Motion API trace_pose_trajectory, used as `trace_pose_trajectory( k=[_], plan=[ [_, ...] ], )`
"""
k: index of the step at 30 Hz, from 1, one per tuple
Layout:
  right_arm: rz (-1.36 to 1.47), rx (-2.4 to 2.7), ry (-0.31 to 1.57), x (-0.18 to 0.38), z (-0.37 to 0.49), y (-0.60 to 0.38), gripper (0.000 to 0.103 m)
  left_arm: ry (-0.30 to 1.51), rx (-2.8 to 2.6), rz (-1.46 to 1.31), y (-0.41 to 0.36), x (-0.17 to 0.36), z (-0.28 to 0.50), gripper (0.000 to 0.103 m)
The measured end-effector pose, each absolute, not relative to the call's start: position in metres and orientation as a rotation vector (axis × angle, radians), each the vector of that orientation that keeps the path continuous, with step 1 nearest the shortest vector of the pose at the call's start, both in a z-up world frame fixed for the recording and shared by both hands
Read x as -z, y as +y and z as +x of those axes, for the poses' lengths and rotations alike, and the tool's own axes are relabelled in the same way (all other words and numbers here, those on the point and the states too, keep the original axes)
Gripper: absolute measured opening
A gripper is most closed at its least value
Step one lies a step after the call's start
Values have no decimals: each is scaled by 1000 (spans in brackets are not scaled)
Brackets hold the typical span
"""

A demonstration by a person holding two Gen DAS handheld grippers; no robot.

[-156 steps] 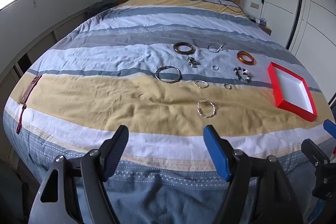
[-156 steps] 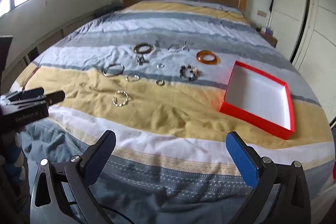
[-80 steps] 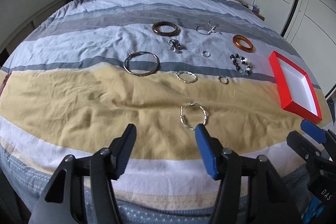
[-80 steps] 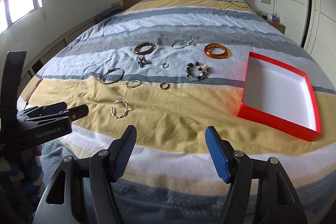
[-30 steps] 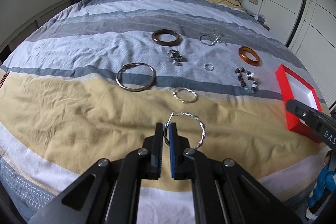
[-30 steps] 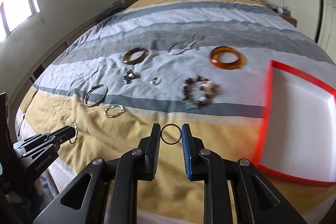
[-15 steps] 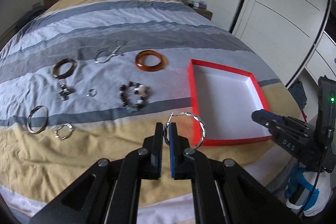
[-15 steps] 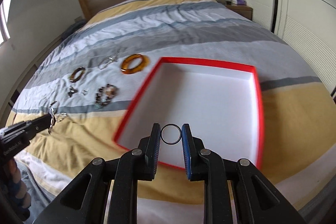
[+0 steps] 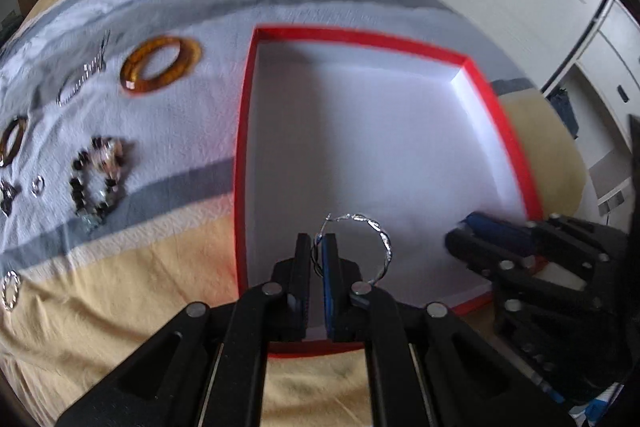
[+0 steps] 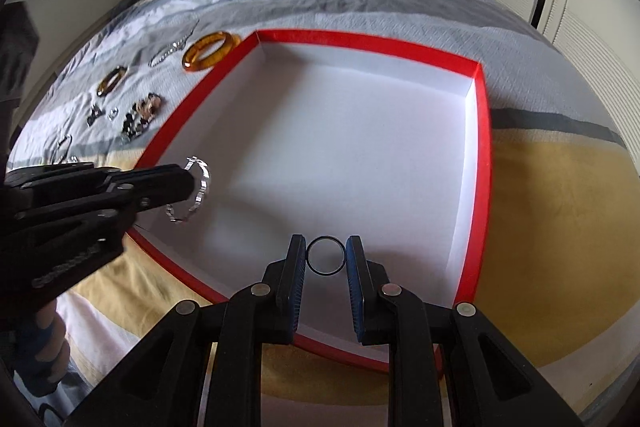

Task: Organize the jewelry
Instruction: 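Carry both held pieces into the red box and open both tools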

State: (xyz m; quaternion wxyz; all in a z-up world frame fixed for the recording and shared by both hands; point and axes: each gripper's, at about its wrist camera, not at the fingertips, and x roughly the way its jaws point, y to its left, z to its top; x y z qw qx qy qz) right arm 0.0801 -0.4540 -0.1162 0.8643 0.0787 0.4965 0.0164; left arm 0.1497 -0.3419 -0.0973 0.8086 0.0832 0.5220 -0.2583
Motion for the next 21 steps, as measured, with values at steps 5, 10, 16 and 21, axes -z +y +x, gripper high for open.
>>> trace_pose_trajectory(
  k=[5, 10, 16, 21],
  plan=[
    [108, -51, 1075, 123, 83, -449, 21, 1140, 497, 163, -338, 104, 151, 6],
    [95, -69, 1071, 124, 86, -451, 19, 1158, 390, 152, -330, 104, 142, 6],
    [72, -65, 1062, 124, 88, -459, 26, 1197, 329, 99, -319, 102, 131, 6],
    [60, -89, 1076, 122, 92, -461, 28, 1207, 311, 62, -316, 97, 124, 6]
  ],
)
